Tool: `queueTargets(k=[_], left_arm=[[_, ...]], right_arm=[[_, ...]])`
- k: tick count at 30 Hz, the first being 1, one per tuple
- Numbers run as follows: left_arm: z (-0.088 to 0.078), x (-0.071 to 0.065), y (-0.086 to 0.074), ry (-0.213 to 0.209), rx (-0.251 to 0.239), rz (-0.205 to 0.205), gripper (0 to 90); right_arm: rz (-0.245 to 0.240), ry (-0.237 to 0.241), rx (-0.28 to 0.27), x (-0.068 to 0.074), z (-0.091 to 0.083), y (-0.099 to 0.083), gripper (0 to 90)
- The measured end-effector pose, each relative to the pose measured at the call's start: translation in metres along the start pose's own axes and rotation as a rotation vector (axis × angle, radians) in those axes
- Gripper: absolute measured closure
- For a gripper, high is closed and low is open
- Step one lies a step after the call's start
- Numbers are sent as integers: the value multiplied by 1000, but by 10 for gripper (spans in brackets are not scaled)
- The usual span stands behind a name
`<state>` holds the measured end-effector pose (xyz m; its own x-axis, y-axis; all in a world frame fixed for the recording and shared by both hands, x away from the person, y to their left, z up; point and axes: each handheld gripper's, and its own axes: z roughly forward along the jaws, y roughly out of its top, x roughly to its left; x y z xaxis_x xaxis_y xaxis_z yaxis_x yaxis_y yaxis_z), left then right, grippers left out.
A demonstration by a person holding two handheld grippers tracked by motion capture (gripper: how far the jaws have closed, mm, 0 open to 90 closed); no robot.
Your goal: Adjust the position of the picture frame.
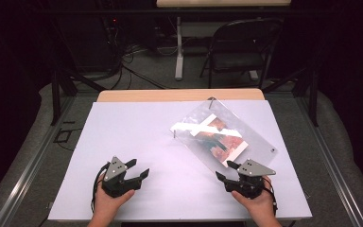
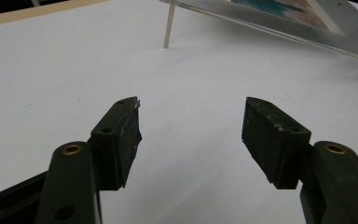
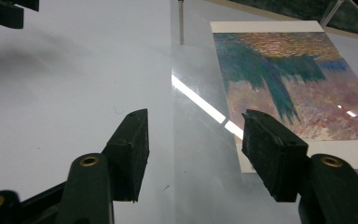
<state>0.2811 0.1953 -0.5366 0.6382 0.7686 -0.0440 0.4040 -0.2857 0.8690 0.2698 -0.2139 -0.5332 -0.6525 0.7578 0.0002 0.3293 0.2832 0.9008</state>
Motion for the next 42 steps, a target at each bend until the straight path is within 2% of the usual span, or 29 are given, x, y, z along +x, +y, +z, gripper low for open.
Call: queueTargets(k=[2,6,8,9,10,13,15,19,20,22,28,36,37,40,42], left_arm=[[1,-2,-1,1,6,-2,370],[1,-2,-1,-10,2,-8,376],[1,-2,-1,-13,-1,-15,378],[1,-2,-1,-13,-5,-25,378],[2,-1,-2,-34,-8,-48,379],[4,-1,-1,-42,-13,-65,379],[5,-1,0,-47,-14,-60,379],[9,0,2,-71,-19,-84,383],[13,1,4,-91,-14,-103,391],[17,3,7,-104,3,-118,397],[31,10,22,-118,7,-153,412],[49,18,41,-107,-5,-167,411],[55,19,46,-91,-3,-160,411],[61,21,50,-89,1,-164,420],[68,22,53,-95,3,-167,434]], right_arm=[[21,11,-1,-2,0,-1,431],[20,14,-18,-2,-3,0,440],[11,-2,-16,-2,-4,0,453],[11,-2,-16,-2,-4,0,453],[12,-12,-7,-2,-4,0,471],[14,-23,-13,-3,-4,0,482],[18,-19,-27,-5,-6,0,515],[17,-21,-15,-6,-7,1,539],[16,-12,-20,-7,-8,1,531],[14,0,-24,-6,-8,2,529],[3,-10,-11,-4,-6,2,503],[27,-56,-8,-9,-7,-2,447],[32,-57,-9,-10,-7,-2,447],[41,-58,-17,-12,-8,-2,448],[49,-47,-22,-13,-9,-2,492]])
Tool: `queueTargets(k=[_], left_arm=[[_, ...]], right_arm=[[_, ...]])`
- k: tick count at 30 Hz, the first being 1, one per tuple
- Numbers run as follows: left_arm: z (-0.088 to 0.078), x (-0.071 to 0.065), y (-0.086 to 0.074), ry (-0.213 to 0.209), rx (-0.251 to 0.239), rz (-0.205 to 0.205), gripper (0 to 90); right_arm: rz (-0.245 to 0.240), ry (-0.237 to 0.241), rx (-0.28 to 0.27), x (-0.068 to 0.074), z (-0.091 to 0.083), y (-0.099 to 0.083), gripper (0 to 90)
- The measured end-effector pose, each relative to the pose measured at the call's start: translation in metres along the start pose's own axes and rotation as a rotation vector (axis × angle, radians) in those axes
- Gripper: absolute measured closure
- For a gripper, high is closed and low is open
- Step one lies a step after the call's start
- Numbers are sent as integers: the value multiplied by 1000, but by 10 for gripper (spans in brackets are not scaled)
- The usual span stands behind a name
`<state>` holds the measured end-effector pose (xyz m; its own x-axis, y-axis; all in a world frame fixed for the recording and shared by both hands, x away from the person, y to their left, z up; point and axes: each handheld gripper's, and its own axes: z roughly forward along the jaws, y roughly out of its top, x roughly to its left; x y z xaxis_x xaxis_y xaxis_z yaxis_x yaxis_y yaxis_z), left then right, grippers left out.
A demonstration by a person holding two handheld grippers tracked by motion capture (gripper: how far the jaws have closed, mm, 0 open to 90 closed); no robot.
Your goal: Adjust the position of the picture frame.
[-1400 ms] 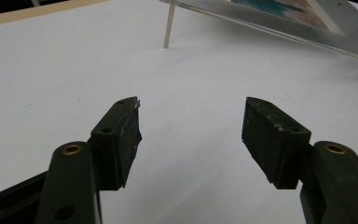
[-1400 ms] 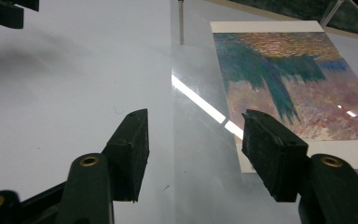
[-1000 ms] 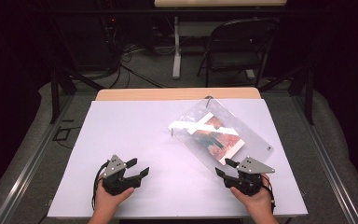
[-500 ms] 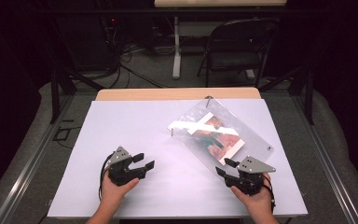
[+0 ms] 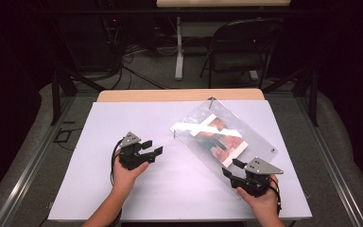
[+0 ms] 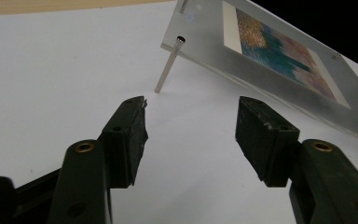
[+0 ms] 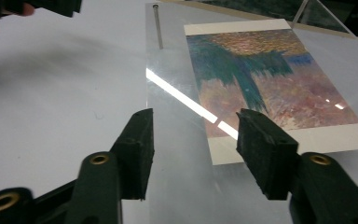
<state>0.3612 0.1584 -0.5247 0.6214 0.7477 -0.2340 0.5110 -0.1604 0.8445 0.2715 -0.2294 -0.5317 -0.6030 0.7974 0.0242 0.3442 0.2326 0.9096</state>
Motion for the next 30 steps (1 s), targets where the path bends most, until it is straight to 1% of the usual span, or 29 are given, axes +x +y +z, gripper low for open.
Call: queueTargets(k=[1,2,3,4,5,6,8,9,10,11,12,13,14,15,16,17,21,22,24,27,28,29,30], left_arm=[[4,0,1,-2,-2,4,485],[7,1,3,-8,-1,14,485],[12,1,5,-7,8,21,506],[19,1,7,15,29,36,544],[19,1,7,15,29,36,551],[24,1,8,32,39,47,551],[31,2,10,45,55,64,605],[39,3,11,60,68,77,615],[39,3,11,60,68,77,627],[42,4,12,65,73,79,627],[48,6,14,69,78,76,641],[48,6,14,69,78,76,648],[53,8,17,75,85,74,650],[53,8,17,75,85,74,652],[58,9,18,79,87,74,653],[58,9,18,79,87,74,655],[69,12,19,79,107,85,658],[74,11,19,76,112,84,661],[76,11,20,75,113,89,665],[83,8,21,61,117,96,682],[87,6,22,69,133,108,687],[87,6,22,69,133,108,689],[92,6,22,75,135,113,692]], right_arm=[[6,9,-6,0,-1,1,506],[6,9,-6,0,-1,1,506],[5,10,-9,1,-2,1,506],[0,9,-10,1,-2,1,509],[0,9,-10,1,-2,1,509],[0,8,-12,1,-3,1,509],[5,10,-14,0,-3,1,507],[10,12,-19,0,-3,1,505],[15,12,-20,-1,-3,1,502],[15,12,-20,-1,-3,1,502],[30,14,-20,-2,-4,1,499],[30,14,-20,-2,-4,1,499],[40,12,-22,-4,-4,0,497],[40,12,-22,-4,-4,0,497],[49,13,-22,-5,-5,0,493],[49,13,-22,-5,-5,0,493],[64,12,-24,-7,-5,0,484],[68,12,-23,-7,-5,0,483],[72,12,-23,-8,-6,-1,483],[81,11,-26,-9,-6,-1,480],[83,12,-26,-9,-6,-1,479],[86,11,-27,-9,-6,-1,479],[89,10,-27,-10,-7,-2,478]])
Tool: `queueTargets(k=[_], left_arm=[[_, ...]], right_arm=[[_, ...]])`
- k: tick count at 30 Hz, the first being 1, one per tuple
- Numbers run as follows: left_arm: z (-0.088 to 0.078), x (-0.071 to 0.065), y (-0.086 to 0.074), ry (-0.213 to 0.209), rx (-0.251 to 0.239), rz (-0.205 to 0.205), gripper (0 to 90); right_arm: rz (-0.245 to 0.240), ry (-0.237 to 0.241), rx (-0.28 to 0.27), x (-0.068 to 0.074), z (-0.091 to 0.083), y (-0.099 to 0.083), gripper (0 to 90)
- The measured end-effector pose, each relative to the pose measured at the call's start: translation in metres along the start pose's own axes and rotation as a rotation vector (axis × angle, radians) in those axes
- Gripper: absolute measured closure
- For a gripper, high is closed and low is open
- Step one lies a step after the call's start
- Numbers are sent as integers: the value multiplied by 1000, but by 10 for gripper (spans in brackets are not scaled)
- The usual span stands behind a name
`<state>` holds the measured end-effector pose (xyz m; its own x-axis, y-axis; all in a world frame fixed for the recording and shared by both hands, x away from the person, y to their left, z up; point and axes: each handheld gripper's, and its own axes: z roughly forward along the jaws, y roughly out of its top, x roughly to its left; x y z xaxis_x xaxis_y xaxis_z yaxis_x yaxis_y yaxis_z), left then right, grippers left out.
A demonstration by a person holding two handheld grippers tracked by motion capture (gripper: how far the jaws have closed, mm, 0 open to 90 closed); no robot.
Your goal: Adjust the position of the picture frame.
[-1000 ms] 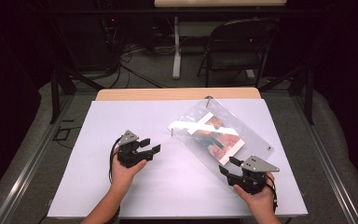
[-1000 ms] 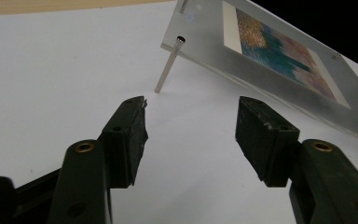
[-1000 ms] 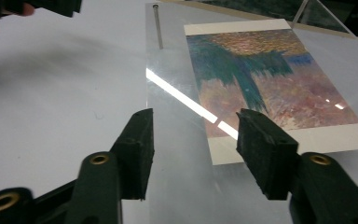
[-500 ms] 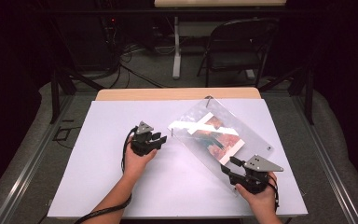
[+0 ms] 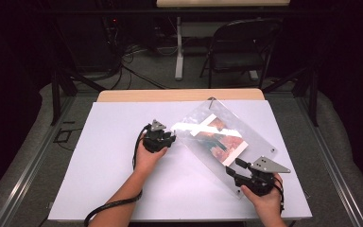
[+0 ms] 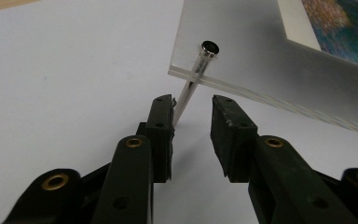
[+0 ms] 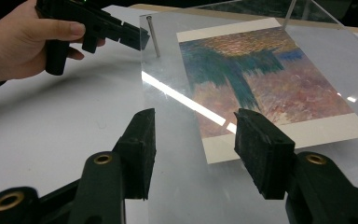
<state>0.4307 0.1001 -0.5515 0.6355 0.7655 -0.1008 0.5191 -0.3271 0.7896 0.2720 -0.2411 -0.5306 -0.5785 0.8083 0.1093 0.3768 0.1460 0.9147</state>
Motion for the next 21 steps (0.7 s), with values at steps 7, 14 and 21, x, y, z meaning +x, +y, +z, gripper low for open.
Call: queueTargets(k=[7,14,21], left_arm=[[10,0,3,9,6,1,726],[16,0,5,25,8,19,770],[19,1,5,32,3,20,784]], right_arm=[[13,1,-3,-2,-1,-1,474],[30,3,1,-4,-1,-2,473],[42,4,1,-5,-1,-2,472]])
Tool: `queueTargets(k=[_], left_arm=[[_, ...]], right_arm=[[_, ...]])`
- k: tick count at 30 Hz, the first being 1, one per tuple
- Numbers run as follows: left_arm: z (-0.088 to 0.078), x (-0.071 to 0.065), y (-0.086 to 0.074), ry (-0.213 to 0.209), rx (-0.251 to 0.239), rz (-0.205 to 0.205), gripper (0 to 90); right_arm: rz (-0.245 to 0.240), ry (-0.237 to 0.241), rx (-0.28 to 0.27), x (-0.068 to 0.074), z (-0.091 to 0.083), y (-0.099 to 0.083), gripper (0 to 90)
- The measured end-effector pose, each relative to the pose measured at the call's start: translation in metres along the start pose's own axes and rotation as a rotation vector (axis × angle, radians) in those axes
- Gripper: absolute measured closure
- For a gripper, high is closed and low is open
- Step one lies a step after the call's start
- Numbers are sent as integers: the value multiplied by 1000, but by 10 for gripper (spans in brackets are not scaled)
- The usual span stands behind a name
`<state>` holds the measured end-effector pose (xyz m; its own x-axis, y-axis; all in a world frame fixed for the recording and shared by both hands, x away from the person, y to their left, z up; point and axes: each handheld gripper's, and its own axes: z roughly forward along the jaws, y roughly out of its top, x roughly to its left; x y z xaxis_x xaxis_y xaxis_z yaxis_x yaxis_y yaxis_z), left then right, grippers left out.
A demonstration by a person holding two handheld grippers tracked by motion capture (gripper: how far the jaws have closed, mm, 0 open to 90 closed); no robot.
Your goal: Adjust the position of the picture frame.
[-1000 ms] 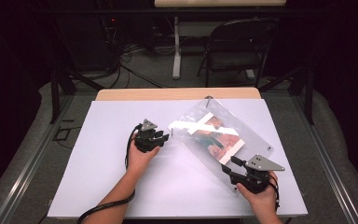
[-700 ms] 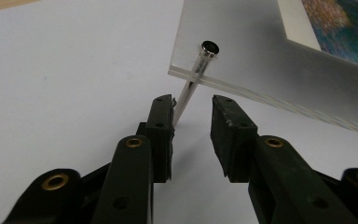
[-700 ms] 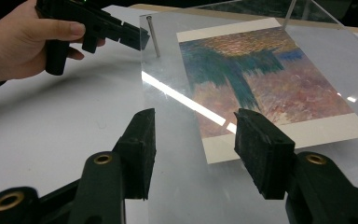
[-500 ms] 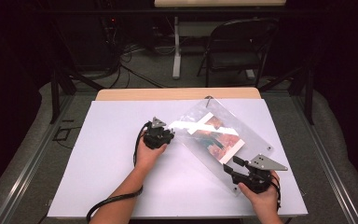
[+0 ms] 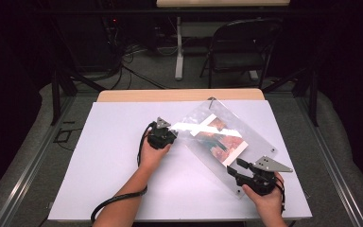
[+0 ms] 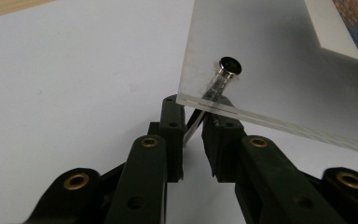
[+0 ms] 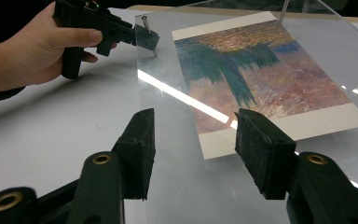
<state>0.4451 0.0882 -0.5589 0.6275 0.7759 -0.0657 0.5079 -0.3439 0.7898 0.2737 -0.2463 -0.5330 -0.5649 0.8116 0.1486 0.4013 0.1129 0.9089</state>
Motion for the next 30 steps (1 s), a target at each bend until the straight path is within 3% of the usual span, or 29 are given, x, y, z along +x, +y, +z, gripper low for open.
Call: queueTargets(k=[22,26,27,30], left_arm=[[-2,1,1,-18,-1,-10,807],[-5,0,1,-17,0,-1,810],[-6,0,1,-17,-1,-1,811],[-9,-1,1,-19,-4,4,812]], right_arm=[[34,15,8,-3,1,-1,473],[19,44,19,1,1,1,546],[4,70,32,5,1,2,613],[-21,88,50,11,2,3,691]])
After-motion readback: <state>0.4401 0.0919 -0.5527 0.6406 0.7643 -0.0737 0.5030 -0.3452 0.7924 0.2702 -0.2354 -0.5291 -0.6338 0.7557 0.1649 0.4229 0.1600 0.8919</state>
